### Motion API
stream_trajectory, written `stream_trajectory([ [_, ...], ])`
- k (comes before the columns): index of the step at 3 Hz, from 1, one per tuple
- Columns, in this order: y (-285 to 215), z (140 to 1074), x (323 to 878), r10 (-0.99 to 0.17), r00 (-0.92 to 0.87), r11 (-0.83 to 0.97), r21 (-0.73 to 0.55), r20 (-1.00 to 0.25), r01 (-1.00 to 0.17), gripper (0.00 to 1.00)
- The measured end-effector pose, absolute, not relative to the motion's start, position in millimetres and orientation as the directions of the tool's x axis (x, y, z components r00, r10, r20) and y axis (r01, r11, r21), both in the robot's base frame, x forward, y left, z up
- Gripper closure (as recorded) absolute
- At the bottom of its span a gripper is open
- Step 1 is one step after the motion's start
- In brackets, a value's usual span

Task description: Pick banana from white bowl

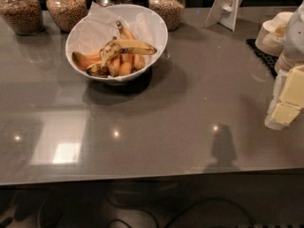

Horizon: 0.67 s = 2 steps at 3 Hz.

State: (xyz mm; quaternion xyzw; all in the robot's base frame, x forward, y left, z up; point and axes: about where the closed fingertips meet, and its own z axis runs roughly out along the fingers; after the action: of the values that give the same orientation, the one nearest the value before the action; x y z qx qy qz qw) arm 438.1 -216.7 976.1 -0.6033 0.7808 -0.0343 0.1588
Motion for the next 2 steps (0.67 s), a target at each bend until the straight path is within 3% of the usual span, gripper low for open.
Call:
stream_trajectory([
  [2, -207.9, 981.0, 447.9, -0.948, -0.182, 0.256, -0.283, -0.262, -0.924, 0.00],
])
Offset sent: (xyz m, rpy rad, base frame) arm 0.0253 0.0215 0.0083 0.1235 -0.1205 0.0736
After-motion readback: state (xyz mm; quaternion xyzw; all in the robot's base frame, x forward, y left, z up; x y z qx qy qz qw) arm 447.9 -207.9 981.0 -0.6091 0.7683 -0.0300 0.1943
